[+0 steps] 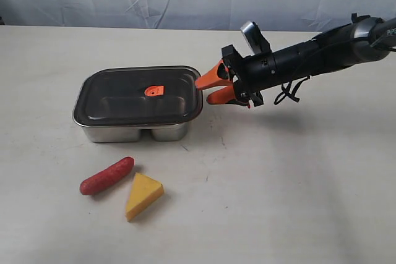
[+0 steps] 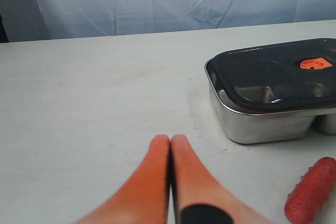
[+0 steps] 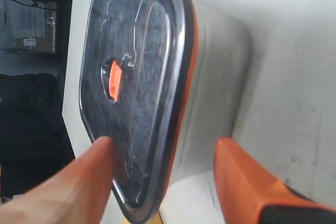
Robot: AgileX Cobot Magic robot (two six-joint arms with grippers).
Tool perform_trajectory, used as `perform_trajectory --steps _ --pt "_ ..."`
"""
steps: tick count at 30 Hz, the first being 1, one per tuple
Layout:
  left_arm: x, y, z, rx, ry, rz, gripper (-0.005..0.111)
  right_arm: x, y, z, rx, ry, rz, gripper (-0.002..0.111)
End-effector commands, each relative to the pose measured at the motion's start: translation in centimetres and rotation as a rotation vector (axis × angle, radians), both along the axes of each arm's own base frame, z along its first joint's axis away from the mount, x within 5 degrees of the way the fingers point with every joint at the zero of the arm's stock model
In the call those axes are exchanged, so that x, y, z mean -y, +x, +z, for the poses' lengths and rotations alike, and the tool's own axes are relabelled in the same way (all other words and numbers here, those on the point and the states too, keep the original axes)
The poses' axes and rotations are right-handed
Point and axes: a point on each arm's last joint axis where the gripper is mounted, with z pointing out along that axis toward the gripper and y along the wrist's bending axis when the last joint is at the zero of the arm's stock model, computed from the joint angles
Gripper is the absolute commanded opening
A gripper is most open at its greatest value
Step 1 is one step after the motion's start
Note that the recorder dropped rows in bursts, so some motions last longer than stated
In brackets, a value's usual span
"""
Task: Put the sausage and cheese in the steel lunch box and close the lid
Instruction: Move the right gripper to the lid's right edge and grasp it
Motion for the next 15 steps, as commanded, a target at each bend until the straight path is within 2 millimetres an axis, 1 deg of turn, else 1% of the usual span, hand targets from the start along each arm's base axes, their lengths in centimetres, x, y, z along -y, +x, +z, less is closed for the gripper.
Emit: perform_trajectory --steps 1,4,11,12,15 --pt "0.03 0.07 -0.01 0.004 0.000 -0.005 0.000 -1.30 -0.55 0.28 0.017 0.009 0.030 0.055" --pt "0.03 0.07 -0.01 0.004 0.000 -0.005 0.000 -1.76 -0.82 0.28 0.017 0.009 0.042 0.055" --pt "0.03 0.07 -0.01 0.004 0.000 -0.005 0.000 -1.77 -0.92 0.30 0.015 0.011 0.052 0.055" --pt "0.03 0.07 -0.01 0.004 0.000 -0.005 0.000 -1.76 -0.98 0.31 0.013 0.012 0.059 0.053" --pt "0.03 0.07 -0.01 0.004 0.000 -0.005 0.000 -1.66 -1.15 0.16 0.016 -0.006 0.081 0.030"
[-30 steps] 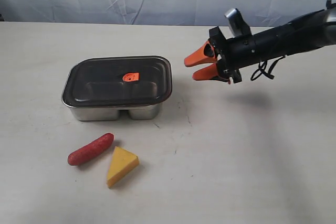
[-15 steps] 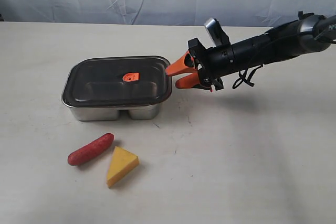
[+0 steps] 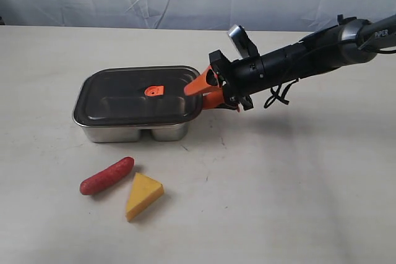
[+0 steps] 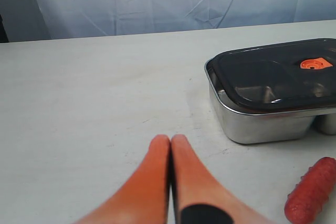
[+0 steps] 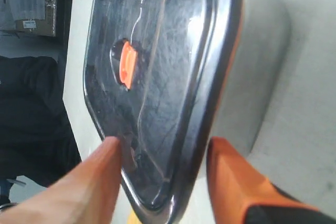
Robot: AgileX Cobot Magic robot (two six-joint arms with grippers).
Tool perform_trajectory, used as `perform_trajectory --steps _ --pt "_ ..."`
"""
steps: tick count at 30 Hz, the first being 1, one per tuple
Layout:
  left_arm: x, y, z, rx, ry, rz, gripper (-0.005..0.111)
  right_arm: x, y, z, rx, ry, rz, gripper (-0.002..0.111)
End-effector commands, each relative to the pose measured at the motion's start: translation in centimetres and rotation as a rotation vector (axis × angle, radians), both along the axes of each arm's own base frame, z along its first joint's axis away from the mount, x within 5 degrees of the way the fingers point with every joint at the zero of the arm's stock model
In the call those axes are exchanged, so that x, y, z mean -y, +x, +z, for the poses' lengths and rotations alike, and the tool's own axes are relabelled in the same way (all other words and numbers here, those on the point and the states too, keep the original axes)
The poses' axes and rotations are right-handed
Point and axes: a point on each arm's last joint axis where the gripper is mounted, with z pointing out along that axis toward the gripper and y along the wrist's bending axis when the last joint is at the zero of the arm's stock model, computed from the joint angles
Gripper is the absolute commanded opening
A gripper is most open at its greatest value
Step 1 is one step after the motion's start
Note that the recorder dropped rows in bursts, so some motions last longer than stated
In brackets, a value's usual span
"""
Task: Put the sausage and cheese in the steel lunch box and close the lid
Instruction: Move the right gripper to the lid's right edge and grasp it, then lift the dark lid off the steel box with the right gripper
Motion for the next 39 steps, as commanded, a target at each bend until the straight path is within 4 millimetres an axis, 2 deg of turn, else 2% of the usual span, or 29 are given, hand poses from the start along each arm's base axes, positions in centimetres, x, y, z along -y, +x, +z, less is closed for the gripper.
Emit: perform_trajectory --steps 1,3,4,14,20,25,32,36,39 --pt "0.0 0.1 0.0 0.004 0.000 -0.005 0.000 0.1 -0.2 0.2 0.015 -0.009 0.036 0.021" --pt "0.0 0.1 0.0 0.004 0.000 -0.005 0.000 0.1 -0.2 0.2 0.009 -0.009 0.039 0.004" --pt "0.0 0.1 0.0 0.004 0.000 -0.005 0.000 0.1 -0.3 0.2 0.004 -0.005 0.043 -0.001" --pt "0.0 0.1 0.0 0.004 0.000 -0.005 0.000 0.0 -0.7 1.4 -0.023 0.064 0.079 0.000" --pt "0.0 0.1 0.0 0.004 0.000 -0.005 0.000 0.3 -0.1 4.4 0.038 0.133 0.021 0.000" --pt "0.0 0.1 0.0 0.004 0.000 -0.005 0.000 1.7 0.8 6.8 0.078 0.187 -0.046 -0.001" --pt "0.0 0.1 0.0 0.004 0.000 -0.005 0.000 2.8 1.0 8.4 0.116 0.197 -0.067 -0.001" --pt "0.0 0.1 0.0 0.004 0.004 -0.005 0.000 4.7 1.4 10.1 0.180 0.179 -0.084 -0.001" --pt "0.0 0.1 0.0 0.004 0.004 -0.005 0.000 7.1 1.7 12.2 0.283 0.108 -0.132 -0.001"
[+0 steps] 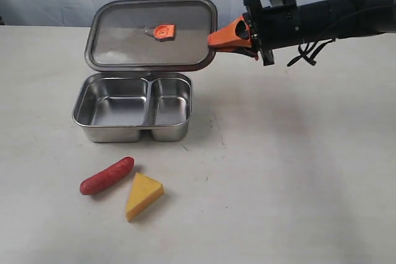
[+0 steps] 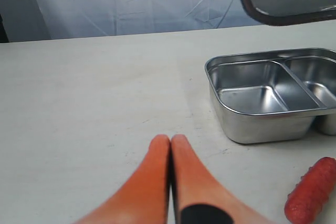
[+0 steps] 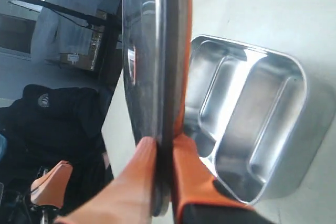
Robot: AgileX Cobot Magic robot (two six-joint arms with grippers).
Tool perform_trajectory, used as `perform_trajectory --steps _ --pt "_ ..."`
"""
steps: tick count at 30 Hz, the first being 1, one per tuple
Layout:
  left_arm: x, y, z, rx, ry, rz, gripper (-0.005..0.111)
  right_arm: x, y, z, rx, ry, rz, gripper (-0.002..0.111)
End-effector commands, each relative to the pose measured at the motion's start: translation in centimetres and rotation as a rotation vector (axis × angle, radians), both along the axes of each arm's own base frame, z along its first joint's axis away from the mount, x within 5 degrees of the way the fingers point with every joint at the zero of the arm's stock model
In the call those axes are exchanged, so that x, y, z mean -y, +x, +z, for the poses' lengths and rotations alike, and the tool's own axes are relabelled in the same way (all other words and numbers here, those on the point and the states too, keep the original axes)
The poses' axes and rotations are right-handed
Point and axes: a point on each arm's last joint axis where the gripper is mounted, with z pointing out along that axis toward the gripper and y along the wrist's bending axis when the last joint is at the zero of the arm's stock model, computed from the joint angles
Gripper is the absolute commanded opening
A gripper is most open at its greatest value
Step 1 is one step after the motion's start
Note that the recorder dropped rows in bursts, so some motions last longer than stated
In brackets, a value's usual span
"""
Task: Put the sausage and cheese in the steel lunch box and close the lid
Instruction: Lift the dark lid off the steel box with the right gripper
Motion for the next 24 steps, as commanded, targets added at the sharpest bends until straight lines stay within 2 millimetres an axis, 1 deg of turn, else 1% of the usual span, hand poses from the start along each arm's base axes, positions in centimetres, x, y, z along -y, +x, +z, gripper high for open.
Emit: perform_trajectory --steps 1,4,5,6,7,8,9,11,13,15,17,18,19,21,23,24 --pt "0.0 0.1 0.0 0.004 0.004 -0.005 0.000 3.5 0.4 3.7 0.157 -0.072 -0.080 -0.001" --pt "0.0 0.1 0.0 0.004 0.004 -0.005 0.000 5.6 0.1 6.4 0.264 -0.141 -0.135 -0.001" --pt "0.0 0.1 0.0 0.004 0.004 -0.005 0.000 6.8 -0.3 7.9 0.340 -0.214 -0.160 -0.001" --pt "0.0 0.1 0.0 0.004 0.004 -0.005 0.000 7.3 -0.6 8.7 0.387 -0.263 -0.171 -0.001" --pt "0.0 0.1 0.0 0.004 0.004 -0.005 0.000 8.0 -1.3 9.9 0.478 -0.370 -0.178 -0.001" --pt "0.0 0.1 0.0 0.004 0.004 -0.005 0.000 8.4 -1.6 10.5 0.530 -0.437 -0.186 -0.001" --pt "0.0 0.1 0.0 0.004 0.004 -0.005 0.000 8.7 -2.5 11.7 0.624 -0.538 -0.165 -0.001" --pt "0.0 0.1 0.0 0.004 0.004 -0.005 0.000 8.9 -3.4 12.6 0.722 -0.663 -0.118 -0.001" --pt "0.0 0.1 0.0 0.004 0.004 -0.005 0.000 8.8 -4.2 13.1 0.805 -0.781 -0.049 -0.001" --pt "0.0 0.1 0.0 0.004 0.004 -0.005 0.000 8.4 -4.8 13.3 0.875 -0.891 0.019 -0.001" --pt "0.0 0.1 0.0 0.004 0.004 -0.005 0.000 7.4 -5.5 13.2 0.929 -1.016 0.114 -0.001" --pt "0.0 0.1 0.0 0.004 0.004 -0.005 0.000 6.4 -6.1 13.0 0.964 -1.077 0.199 -0.001" --pt "0.0 0.1 0.0 0.004 0.004 -0.005 0.000 5.7 -6.4 12.8 0.988 -1.108 0.249 -0.001" --pt "0.0 0.1 0.0 0.004 0.004 -0.005 0.000 3.5 -7.0 12.2 1.073 -1.217 0.381 -0.001" --pt "0.0 0.1 0.0 0.004 0.004 -0.005 0.000 1.3 -7.4 11.3 1.137 -1.326 0.478 -0.001" --pt "0.0 0.1 0.0 0.004 0.004 -0.005 0.000 0.0 -7.8 10.3 1.150 -1.376 0.538 -0.001"
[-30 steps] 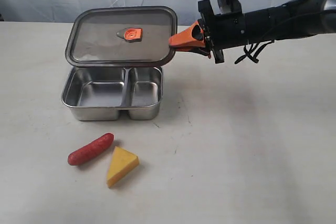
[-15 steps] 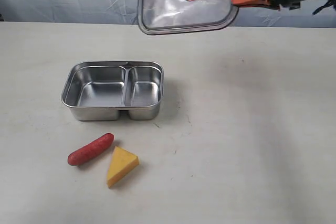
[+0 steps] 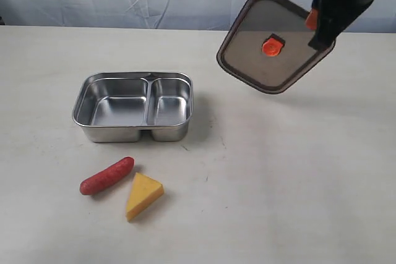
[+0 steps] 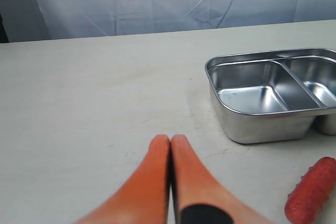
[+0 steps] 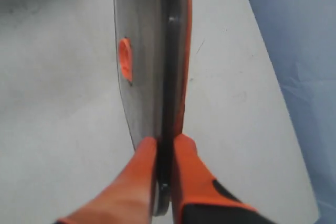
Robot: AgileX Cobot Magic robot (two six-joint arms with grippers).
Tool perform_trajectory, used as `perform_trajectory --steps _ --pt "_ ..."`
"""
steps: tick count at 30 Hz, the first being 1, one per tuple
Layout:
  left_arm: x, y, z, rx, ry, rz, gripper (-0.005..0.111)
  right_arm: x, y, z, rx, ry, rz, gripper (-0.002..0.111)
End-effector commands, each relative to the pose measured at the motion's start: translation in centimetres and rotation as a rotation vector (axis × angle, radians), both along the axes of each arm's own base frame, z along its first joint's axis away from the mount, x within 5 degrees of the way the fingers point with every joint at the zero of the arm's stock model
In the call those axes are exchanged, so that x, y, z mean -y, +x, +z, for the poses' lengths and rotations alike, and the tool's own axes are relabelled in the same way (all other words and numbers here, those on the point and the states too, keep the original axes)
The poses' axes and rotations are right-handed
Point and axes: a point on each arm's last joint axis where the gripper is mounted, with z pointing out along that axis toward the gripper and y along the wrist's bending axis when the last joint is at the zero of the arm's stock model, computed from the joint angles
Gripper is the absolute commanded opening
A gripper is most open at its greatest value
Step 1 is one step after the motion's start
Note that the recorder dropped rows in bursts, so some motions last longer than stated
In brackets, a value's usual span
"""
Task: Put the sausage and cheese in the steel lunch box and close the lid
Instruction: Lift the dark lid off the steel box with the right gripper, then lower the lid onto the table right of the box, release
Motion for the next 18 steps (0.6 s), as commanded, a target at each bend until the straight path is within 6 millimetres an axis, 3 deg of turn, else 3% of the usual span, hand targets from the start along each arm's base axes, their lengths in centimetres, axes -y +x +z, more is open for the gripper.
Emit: perform_trajectory --steps 1,10,18 --pt "0.0 0.1 0.0 0.004 0.004 -0.005 0.000 -3.6 -0.9 -2.2 0.043 -0.218 0.075 -0.001" --pt "0.0 0.1 0.0 0.007 0.004 -0.005 0.000 -8.5 -5.4 -9.8 -0.165 -0.351 0.139 -0.001" --pt "0.0 0.1 0.0 0.007 0.004 -0.005 0.000 -9.7 -9.7 -13.0 -0.322 -0.322 0.174 -0.001"
